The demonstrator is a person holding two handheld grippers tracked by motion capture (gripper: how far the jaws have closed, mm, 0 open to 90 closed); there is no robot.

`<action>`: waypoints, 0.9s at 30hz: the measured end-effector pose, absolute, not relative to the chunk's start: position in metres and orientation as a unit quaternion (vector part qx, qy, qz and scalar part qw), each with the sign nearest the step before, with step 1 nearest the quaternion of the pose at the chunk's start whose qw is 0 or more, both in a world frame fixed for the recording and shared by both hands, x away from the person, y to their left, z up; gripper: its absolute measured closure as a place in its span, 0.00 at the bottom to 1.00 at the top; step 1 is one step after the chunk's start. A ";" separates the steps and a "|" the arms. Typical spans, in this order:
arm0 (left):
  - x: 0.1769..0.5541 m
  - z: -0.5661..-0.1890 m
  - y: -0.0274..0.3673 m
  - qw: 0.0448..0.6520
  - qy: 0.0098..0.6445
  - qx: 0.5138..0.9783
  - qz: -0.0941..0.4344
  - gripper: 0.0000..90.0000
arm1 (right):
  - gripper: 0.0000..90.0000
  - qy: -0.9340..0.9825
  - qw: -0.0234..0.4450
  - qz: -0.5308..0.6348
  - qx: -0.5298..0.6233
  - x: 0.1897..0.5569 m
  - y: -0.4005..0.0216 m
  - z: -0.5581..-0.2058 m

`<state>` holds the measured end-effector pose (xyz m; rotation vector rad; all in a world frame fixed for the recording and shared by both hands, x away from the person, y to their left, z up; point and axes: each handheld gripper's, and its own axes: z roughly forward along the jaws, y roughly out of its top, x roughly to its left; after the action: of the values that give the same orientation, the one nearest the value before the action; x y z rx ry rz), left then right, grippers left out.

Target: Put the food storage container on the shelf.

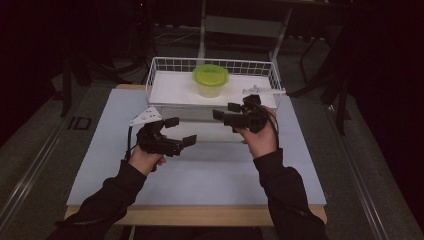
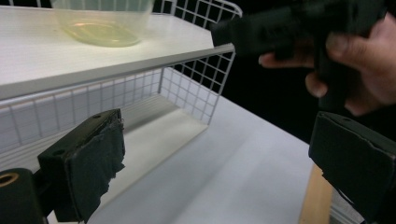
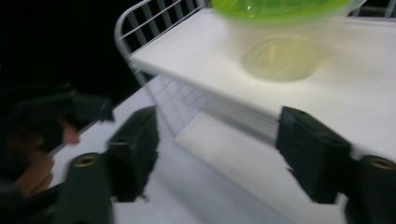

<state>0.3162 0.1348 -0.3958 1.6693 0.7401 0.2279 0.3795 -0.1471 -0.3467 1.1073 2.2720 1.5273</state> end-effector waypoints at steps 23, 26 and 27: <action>0.280 -0.457 0.141 0.541 0.287 0.786 0.088 0.05 | 0.21 0.799 0.078 0.488 0.343 0.314 -0.177 -0.447; 0.279 -0.460 0.143 0.535 0.281 0.792 0.088 0.05 | 0.21 0.801 0.077 0.482 0.347 0.311 -0.181 -0.453; 0.277 -0.462 0.144 0.529 0.280 0.796 0.089 0.05 | 0.21 0.804 0.078 0.477 0.347 0.310 -0.183 -0.456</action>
<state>0.2772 0.1442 -0.4621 1.9018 0.6692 0.2122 0.3102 -0.1833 -0.4559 1.0399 2.4073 1.4275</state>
